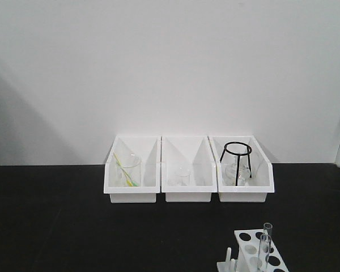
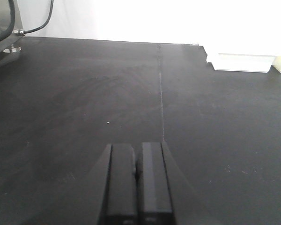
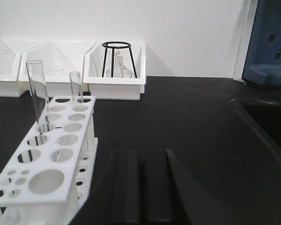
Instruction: Flip and reinsert test tube from rack
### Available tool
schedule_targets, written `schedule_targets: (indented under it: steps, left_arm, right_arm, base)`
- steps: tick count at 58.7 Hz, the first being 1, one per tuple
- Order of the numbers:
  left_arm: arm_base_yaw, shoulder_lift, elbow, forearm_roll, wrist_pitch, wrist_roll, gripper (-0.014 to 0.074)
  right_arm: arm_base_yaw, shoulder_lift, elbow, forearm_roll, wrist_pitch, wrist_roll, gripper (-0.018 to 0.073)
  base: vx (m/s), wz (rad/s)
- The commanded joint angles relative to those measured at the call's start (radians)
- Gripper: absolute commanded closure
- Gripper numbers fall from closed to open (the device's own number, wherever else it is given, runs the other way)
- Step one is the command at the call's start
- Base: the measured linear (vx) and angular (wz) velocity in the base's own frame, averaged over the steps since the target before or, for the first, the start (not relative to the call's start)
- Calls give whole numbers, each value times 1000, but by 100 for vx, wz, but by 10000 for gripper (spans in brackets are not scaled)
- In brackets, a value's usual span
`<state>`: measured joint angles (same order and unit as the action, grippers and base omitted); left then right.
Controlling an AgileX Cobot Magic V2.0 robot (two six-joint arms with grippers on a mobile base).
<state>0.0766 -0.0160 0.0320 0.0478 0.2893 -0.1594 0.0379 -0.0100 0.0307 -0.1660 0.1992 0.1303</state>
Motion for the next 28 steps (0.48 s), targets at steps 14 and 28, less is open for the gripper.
schedule_targets:
  steps: [14,28]
  left_arm:
    - [-7,-10,0,-4,-86,0,603]
    - [-7,-10,0,-4,-86,0,603]
  right_arm:
    - [-6,-10,1,-8,-76,0,571]
    - [-6,-10,1,-8,-76,0,571]
  base:
    - [0,0]
    - [0,0]
